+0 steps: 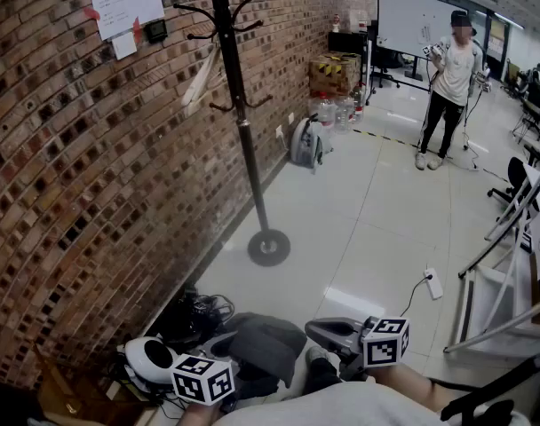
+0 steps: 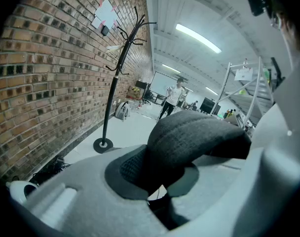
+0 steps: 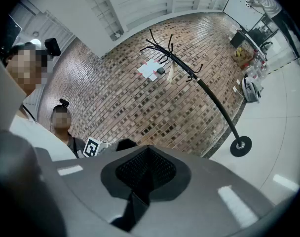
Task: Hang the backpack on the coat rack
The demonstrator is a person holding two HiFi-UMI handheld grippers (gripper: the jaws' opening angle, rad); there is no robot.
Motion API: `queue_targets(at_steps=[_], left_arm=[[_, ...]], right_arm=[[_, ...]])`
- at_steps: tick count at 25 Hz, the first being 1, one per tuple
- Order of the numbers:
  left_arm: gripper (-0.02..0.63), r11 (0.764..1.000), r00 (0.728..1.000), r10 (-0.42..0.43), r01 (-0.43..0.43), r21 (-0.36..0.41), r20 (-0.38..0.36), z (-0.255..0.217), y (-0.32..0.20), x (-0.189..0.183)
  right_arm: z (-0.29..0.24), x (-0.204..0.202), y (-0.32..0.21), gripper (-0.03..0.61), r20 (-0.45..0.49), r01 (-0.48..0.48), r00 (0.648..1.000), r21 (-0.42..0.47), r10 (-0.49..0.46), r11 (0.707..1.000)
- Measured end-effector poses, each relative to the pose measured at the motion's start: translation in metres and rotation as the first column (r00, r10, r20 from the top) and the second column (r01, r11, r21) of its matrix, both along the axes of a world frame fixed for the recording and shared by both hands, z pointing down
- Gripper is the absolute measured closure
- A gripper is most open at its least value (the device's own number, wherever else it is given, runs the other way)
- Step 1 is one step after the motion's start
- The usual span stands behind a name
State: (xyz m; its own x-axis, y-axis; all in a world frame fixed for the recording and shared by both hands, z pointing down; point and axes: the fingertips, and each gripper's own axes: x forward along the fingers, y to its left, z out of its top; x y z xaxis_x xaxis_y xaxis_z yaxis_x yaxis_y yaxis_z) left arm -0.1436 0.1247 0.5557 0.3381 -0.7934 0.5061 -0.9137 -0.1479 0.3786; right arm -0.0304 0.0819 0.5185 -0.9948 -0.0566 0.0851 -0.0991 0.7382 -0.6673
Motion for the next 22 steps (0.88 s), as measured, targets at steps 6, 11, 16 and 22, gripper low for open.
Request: queue_targets(at_steps=[6,11,16,22], left_arm=[[0.586,1.000,1.000,-0.019,0.020,0.010,-0.018,-0.003,-0.031,0.001],[0.586,1.000,1.000,-0.008,0.009,0.008,-0.019,-0.003,-0.063,0.003],[0.586,1.000,1.000,0.007,-0.007,-0.023,-0.029,0.003,-0.104,0.012],[0.586,0.998,0.999,0.049,-0.050,-0.038,-0.019,-0.010,-0.169,0.022]], right_arm=[[-0.004,0.000,-0.034,0.578,-0.011,0.012,1.000,0.005,-0.012,1.000],[-0.003,0.003,-0.064,0.578,-0.020,0.007,1.000,0.005,-0.007,1.000],[-0.009,0.007,-0.110,0.578,-0.014,-0.008,1.000,0.002,0.009,1.000],[-0.021,0.027,-0.178,0.578,0.009,-0.062,0.998,0.017,0.062,0.998]])
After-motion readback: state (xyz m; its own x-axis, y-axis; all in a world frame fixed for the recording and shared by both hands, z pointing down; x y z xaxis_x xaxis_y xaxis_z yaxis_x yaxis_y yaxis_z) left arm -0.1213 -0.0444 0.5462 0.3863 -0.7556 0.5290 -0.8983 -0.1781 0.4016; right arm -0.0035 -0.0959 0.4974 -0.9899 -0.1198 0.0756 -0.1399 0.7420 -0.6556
